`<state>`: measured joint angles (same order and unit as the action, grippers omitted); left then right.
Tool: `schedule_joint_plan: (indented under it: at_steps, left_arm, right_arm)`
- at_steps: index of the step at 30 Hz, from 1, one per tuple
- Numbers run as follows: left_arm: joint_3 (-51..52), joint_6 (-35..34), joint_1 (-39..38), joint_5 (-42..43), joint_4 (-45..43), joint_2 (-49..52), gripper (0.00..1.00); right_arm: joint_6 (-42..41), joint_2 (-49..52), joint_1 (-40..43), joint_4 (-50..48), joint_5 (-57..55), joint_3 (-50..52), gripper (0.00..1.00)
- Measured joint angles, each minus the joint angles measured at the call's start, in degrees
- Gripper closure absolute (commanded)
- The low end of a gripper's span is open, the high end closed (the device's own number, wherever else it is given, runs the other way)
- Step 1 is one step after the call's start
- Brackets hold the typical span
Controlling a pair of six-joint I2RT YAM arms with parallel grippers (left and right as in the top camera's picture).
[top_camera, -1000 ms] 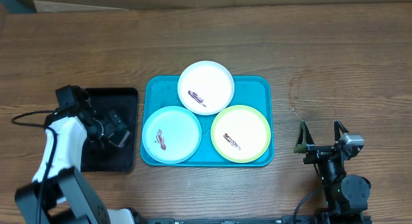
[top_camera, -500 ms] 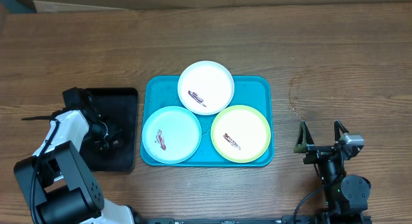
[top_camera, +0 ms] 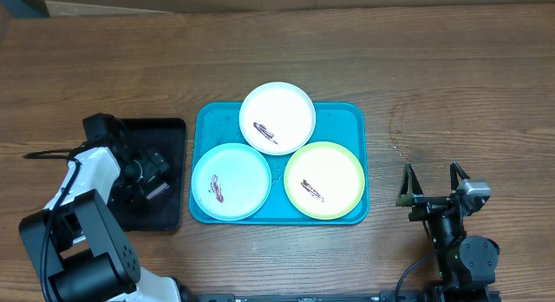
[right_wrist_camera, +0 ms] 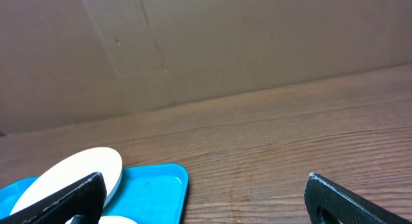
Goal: Clean dirty plates on tray and stack at the side
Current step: 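Move the left gripper over the black tray and grasp the green sponge, then lift the sponge with the left gripper out of the water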
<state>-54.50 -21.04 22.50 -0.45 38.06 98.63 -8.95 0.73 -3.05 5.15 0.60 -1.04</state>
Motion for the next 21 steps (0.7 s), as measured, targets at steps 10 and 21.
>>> schedule_joint_plan:
  at_steps: [10,21]
  left_arm:
    - [0.0,0.0,0.0,-2.4,-3.3,0.2,0.96]
    - [0.0,0.0,0.0,-3.5,-6.4,0.2,0.00]
  right_arm:
    - [0.0,0.0,0.0,0.0,0.0,0.0,0.00]
    - [0.0,0.0,0.0,0.0,0.0,0.0,0.00]
